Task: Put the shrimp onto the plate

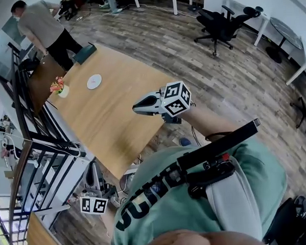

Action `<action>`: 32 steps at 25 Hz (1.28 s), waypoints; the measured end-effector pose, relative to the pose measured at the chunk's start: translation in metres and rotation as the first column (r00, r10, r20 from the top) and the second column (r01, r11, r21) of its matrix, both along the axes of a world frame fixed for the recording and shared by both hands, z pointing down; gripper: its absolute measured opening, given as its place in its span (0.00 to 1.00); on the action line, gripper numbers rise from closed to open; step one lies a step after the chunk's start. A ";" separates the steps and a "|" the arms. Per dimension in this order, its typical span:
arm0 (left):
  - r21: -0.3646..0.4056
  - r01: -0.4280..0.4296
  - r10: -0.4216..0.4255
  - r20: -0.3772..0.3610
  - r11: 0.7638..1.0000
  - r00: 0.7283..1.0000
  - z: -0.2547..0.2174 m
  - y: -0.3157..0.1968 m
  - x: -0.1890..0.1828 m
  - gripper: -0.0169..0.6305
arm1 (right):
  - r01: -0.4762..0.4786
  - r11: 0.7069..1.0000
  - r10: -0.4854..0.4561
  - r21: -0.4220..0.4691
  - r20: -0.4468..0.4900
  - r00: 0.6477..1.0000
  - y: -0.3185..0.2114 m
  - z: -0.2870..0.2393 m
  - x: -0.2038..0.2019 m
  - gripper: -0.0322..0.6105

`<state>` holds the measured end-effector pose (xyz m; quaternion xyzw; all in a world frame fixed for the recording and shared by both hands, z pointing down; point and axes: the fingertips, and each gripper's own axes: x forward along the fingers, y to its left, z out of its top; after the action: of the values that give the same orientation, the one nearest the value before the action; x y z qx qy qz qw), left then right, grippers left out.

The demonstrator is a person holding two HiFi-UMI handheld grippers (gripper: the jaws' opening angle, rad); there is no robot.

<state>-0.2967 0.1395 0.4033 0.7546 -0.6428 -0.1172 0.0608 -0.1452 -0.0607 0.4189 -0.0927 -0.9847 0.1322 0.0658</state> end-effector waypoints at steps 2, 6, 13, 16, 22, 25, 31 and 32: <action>0.019 -0.017 0.018 -0.007 1.000 1.000 0.001 0.001 0.003 0.08 | -0.008 1.000 0.008 0.016 -0.012 1.000 0.005 -0.004 0.004 0.06; 0.026 -0.037 0.038 -0.024 0.999 0.999 0.001 -0.004 0.018 0.08 | -0.013 0.999 0.013 0.044 -0.008 1.000 0.005 -0.016 0.025 0.06; 0.026 0.017 -0.017 0.015 1.000 1.000 -0.012 -0.029 0.064 0.08 | 0.009 0.997 -0.011 0.076 0.030 0.999 -0.035 -0.030 0.088 0.06; 0.027 0.049 -0.049 -0.017 0.998 0.999 -0.012 -0.050 0.094 0.08 | 0.024 0.997 -0.027 0.077 0.037 0.999 -0.061 -0.030 0.121 0.06; -0.005 0.023 -0.023 -0.051 1.000 0.998 -0.012 -0.111 0.167 0.08 | 0.051 0.996 -0.056 0.069 0.074 0.996 -0.110 -0.027 0.178 0.06; -0.026 0.003 -0.005 -0.044 1.000 0.999 -0.010 -0.130 0.186 0.08 | 0.045 0.998 -0.048 0.042 0.073 0.996 -0.124 -0.010 0.189 0.06; -0.050 -0.004 0.002 -0.045 0.999 0.999 0.000 -0.128 0.181 0.08 | 0.039 0.999 -0.040 0.015 0.075 0.996 -0.120 0.005 0.186 0.06; -0.047 -0.006 0.004 -0.046 0.999 0.999 0.001 -0.126 0.178 0.08 | 0.036 0.999 -0.037 0.014 0.076 0.996 -0.117 0.005 0.183 0.06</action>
<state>-0.1190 0.0130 0.4040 0.7517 -0.6419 -0.1192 0.0937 0.0381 -0.1781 0.4238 -0.1153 -0.9854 0.1210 0.0311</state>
